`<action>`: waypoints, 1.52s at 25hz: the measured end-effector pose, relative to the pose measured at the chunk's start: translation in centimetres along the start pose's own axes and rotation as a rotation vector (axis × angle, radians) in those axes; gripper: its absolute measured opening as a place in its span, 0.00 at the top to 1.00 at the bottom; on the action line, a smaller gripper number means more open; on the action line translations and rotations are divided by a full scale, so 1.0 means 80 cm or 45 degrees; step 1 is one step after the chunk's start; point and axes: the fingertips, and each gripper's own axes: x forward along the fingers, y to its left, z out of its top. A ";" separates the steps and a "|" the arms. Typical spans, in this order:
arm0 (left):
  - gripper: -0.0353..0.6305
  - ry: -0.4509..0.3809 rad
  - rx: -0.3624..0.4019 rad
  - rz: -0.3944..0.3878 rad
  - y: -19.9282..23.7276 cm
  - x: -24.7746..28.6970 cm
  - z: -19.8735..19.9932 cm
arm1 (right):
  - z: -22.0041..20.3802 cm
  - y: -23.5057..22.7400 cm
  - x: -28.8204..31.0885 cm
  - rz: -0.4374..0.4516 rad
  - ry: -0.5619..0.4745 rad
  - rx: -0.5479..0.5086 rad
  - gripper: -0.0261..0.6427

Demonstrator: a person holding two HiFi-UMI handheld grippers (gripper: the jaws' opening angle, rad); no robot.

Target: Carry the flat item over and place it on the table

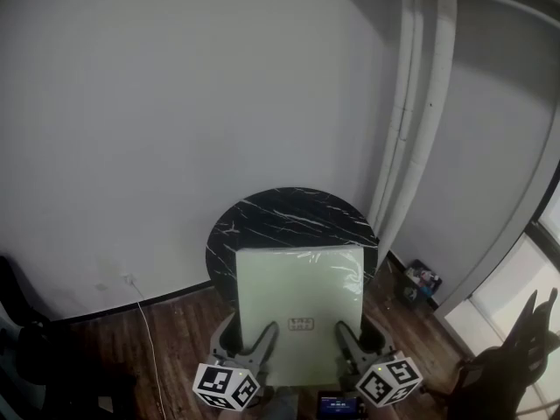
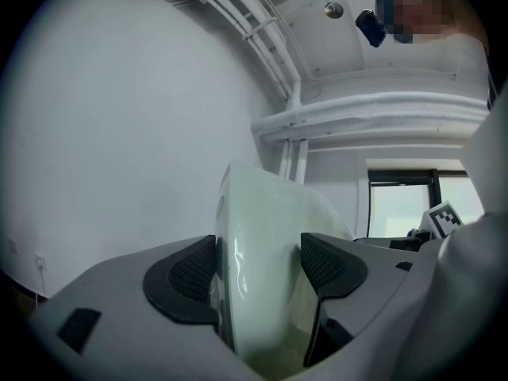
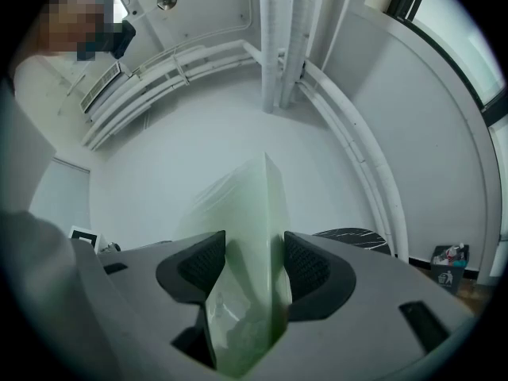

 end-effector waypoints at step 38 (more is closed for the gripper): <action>0.44 0.112 -0.089 -0.198 0.204 0.344 0.012 | 0.028 -0.137 0.329 -0.196 -0.020 0.026 0.63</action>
